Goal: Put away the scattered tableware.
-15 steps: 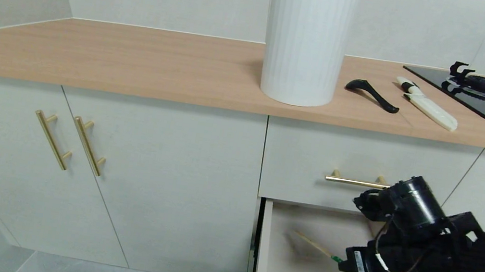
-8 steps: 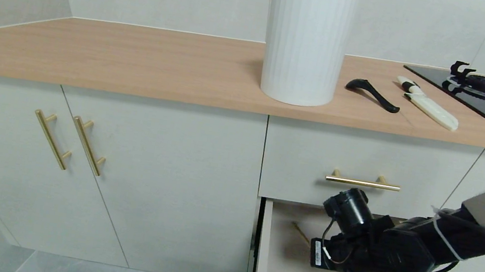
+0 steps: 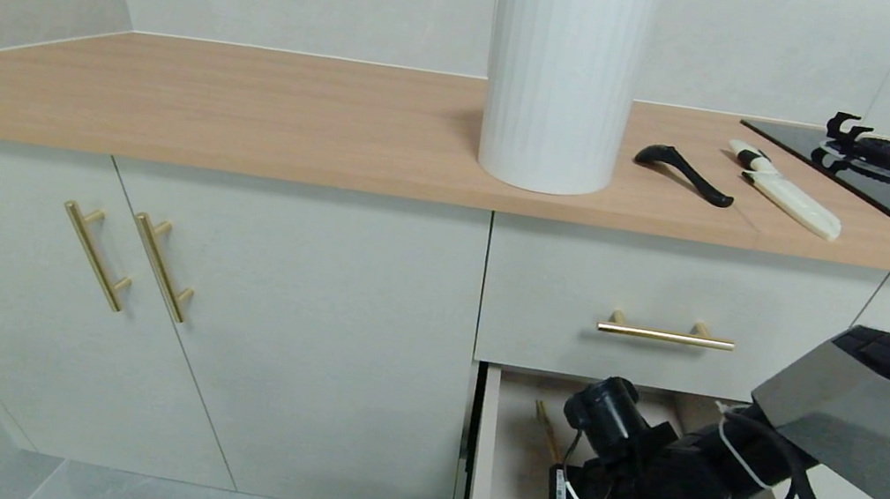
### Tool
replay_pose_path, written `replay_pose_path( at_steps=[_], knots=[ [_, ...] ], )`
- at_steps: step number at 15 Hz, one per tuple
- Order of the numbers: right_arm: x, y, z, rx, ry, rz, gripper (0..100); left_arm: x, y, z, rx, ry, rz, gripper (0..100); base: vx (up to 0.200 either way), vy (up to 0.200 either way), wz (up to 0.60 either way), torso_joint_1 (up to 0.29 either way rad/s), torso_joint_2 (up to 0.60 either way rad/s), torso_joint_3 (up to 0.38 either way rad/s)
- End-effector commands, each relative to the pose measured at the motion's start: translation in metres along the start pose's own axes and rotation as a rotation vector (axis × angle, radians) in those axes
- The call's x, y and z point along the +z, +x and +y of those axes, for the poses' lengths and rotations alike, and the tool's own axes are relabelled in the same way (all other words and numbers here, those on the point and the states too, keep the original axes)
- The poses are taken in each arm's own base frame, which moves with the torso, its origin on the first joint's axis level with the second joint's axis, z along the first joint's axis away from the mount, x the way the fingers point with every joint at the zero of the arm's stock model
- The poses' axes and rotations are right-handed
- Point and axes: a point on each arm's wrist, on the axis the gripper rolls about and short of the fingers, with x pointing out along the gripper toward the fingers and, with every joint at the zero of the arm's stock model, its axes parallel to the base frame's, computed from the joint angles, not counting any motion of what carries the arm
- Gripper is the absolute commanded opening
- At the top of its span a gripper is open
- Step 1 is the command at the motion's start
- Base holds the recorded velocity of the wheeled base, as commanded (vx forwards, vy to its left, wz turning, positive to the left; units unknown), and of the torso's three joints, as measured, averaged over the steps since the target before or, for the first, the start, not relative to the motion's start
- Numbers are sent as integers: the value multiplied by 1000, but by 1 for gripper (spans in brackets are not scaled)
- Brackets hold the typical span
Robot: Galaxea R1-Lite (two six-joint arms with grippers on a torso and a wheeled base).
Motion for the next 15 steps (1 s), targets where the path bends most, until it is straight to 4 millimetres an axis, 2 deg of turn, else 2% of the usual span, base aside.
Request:
replay_pose_path(
  at_steps=[1,10,11,15],
  knots=[
    [-4,8,-1,-10,0,18,0,0,0,0,1,0,1,100,0,0,0,0,0,0],
    [-5,14,-1,-8,1,7,0,0,0,0,1,0,1,100,0,0,0,0,0,0],
    [-5,14,-1,-7,-1,8,100,0,0,0,1,0,1,100,0,0,0,0,0,0],
    [-5,13,-1,-6,1,6,100,0,0,0,1,0,1,100,0,0,0,0,0,0]
  ],
)
